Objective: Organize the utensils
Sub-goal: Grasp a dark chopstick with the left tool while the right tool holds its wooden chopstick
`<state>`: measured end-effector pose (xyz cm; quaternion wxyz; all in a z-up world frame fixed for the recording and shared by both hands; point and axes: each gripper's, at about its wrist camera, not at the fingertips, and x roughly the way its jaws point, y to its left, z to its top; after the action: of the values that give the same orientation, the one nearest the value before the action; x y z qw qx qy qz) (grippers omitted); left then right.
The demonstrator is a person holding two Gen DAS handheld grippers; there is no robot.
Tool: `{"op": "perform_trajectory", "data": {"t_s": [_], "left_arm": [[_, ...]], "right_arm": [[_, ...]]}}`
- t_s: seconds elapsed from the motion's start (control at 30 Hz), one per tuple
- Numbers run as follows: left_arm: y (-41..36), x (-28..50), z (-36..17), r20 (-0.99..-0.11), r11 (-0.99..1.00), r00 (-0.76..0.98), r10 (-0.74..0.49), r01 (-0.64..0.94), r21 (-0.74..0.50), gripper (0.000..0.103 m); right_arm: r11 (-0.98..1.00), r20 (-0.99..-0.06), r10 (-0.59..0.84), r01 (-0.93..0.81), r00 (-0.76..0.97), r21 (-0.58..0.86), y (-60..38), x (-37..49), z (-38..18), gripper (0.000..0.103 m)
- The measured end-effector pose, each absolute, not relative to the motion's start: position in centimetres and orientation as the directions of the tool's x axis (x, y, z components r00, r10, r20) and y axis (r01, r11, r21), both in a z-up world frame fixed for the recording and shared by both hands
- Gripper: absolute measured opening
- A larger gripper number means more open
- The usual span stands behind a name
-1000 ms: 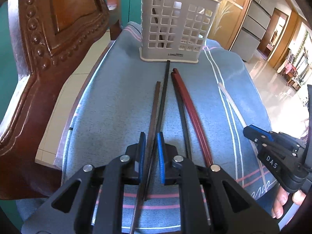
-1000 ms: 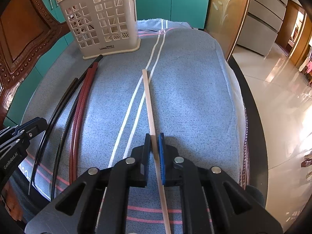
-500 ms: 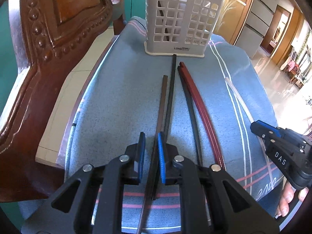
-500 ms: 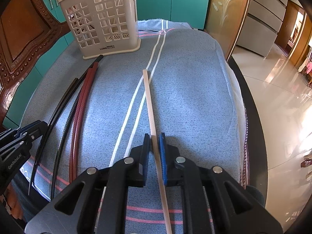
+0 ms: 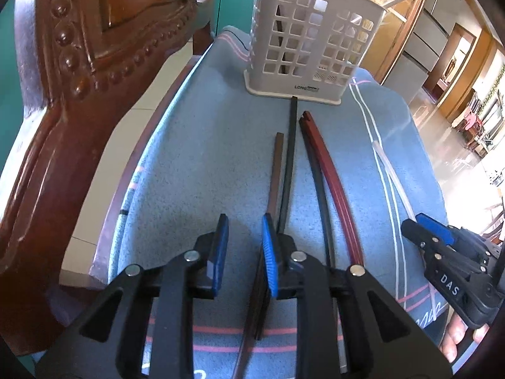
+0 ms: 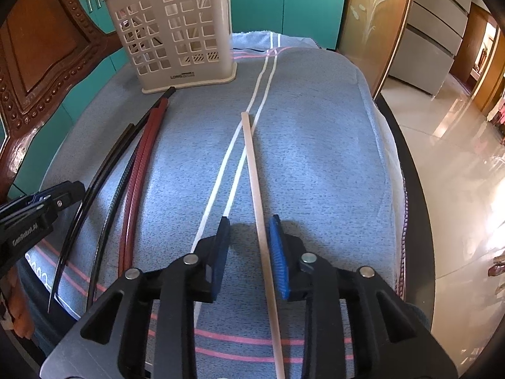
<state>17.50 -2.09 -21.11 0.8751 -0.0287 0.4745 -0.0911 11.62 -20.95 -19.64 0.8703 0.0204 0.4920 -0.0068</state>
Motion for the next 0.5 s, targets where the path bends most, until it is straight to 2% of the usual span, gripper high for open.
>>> {"op": "perform_trajectory", "data": {"t_s": [0.27, 0.5], "left_arm": [[-2.2, 18.0, -20.3, -0.809, 0.975, 0.544, -0.222, 0.144, -0.17, 0.022], [-3.6, 18.9, -20.7, -0.831, 0.976, 0.516, -0.206, 0.175, -0.133, 0.022]], "right_arm": [[0.999, -0.855, 0.011, 0.025, 0.518, 0.028, -21.0, 11.6, -19.7, 0.03], [0.999, -0.854, 0.012, 0.021, 0.52, 0.027, -21.1, 11.6, -19.7, 0.031]]}}
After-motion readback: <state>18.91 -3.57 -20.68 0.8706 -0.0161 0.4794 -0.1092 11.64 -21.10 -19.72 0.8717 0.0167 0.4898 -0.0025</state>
